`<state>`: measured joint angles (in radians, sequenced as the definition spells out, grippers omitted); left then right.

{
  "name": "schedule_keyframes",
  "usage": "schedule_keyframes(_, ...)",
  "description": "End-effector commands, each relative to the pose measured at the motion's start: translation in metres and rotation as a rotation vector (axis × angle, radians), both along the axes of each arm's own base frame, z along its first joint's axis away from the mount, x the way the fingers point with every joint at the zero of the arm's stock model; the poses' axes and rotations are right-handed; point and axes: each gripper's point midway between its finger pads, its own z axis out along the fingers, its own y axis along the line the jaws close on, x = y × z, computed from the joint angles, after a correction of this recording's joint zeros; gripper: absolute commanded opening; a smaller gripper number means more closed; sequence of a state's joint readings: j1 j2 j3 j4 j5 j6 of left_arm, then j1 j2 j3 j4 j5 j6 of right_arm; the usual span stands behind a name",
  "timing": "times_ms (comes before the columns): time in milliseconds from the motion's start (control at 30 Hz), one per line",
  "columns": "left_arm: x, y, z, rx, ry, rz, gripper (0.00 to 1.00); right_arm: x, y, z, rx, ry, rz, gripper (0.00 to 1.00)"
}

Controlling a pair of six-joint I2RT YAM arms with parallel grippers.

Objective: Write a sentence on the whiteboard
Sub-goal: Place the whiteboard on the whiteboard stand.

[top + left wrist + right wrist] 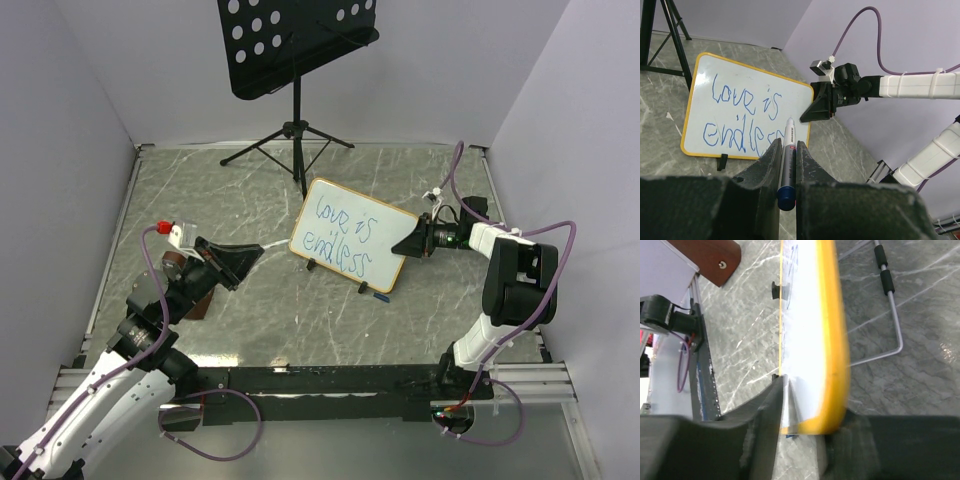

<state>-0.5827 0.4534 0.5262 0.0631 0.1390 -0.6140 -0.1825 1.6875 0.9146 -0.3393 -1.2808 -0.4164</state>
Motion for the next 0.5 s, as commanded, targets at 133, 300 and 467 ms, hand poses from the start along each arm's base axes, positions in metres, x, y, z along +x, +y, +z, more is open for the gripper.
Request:
schedule_keyframes(133,-0.0042,0.0005,0.0055,-0.020,-0.025,-0.012,0.01,0.0010,-0.0015,-0.0036,-0.043,-0.061,0.022,0.48)
schedule_keyframes(300,-0.0043,0.0002,0.0063,-0.023,-0.026,-0.014,0.01,-0.0001,-0.0019,-0.0022,-0.052,-0.070,0.022,0.61)
schedule_keyframes(467,-0.0046,0.0008,0.0078,-0.023,-0.029,-0.012,0.01,0.0011,-0.0030,-0.0012,-0.063,-0.071,0.017,0.75)
